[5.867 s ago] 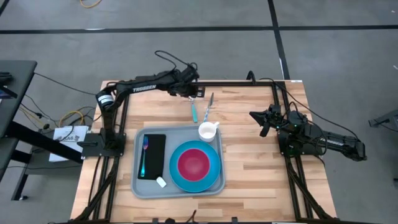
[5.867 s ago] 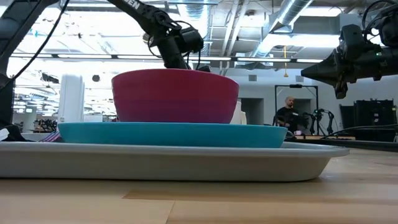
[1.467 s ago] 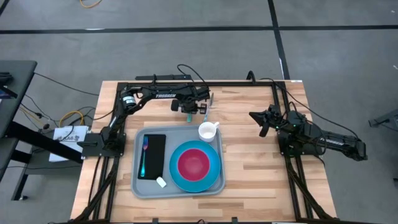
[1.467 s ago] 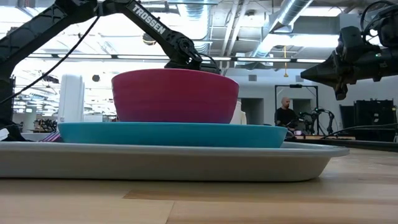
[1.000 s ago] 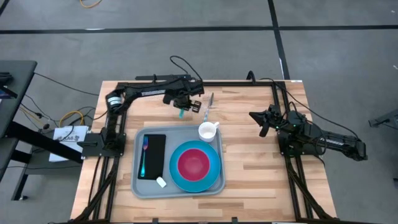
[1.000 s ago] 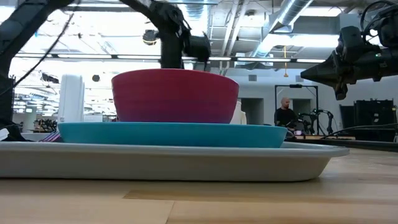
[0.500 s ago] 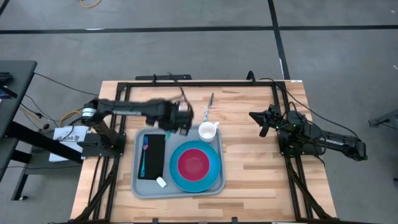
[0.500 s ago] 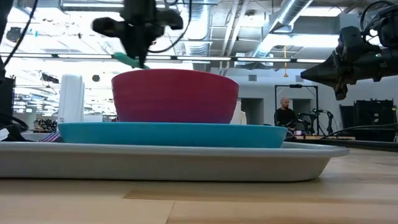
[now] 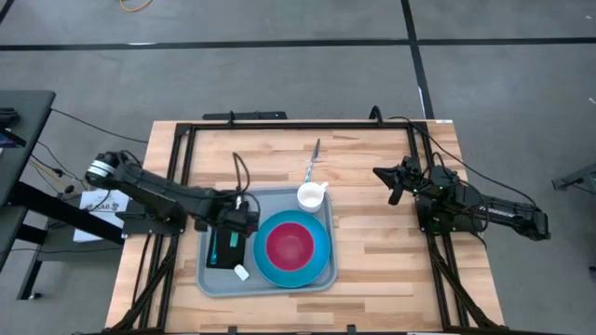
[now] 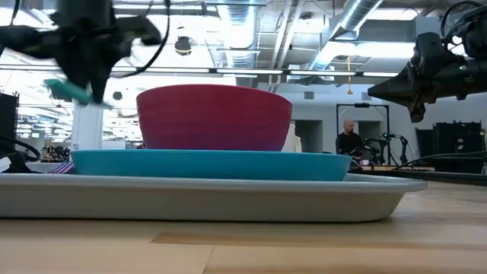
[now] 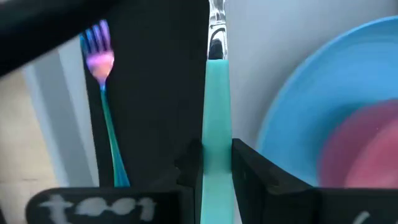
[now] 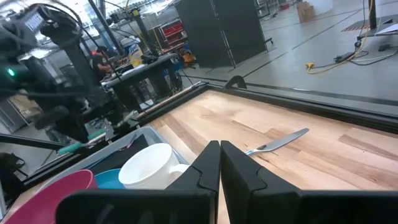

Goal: Set up tray
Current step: Put the light blue spoon on the black napkin to the right of the blue fork

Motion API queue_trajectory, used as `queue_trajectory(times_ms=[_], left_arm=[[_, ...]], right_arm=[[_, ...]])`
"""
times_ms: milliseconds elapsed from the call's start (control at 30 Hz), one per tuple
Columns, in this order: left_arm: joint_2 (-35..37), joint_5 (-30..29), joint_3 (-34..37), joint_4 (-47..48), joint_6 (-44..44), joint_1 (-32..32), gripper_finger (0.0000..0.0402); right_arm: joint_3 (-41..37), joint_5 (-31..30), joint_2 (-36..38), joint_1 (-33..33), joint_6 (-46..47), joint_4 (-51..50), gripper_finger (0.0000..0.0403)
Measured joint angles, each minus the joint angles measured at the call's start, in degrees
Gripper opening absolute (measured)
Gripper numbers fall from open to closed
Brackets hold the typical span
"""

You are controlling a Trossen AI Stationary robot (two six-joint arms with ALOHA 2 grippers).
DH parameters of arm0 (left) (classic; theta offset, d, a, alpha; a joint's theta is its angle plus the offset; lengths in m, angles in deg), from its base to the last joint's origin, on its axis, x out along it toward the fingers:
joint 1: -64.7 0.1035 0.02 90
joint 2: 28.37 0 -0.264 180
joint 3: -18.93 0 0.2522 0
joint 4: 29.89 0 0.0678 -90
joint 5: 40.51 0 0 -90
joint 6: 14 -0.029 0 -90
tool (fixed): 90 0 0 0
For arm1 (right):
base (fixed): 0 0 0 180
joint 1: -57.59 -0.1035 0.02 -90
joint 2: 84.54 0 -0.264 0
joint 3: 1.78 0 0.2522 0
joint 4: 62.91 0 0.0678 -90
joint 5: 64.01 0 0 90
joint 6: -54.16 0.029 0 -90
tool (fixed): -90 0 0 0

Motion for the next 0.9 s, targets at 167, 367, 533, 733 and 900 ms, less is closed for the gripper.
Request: queue_trajectory(times_ms=[167,367,533,733,900], left_arm=[[1.1,3.8,8.2,-3.6,4.8,-3.3,0.0042],[1.1,6.0,13.4,-8.5,6.6,-5.8,0.0042],[0.9,3.9,14.4,-10.6,7.8,-6.6,0.0042],[0.9,3.3,14.4,-9.0,7.9,-6.6,0.0042],[0.9,3.4,14.4,-9.1,6.5,-6.6,0.0042]], right_arm=[[0.0,0.0,0.0,0.0,0.0,0.0,0.0005],[0.0,0.0,0.0,0.0,0.0,0.0,0.0005],[0.0,0.0,0.0,0.0,0.0,0.0,0.0005],[0.0,0.0,0.0,0.0,0.0,0.0,0.0005],[0.0,0.0,0.0,0.0,0.0,0.0,0.0005]])
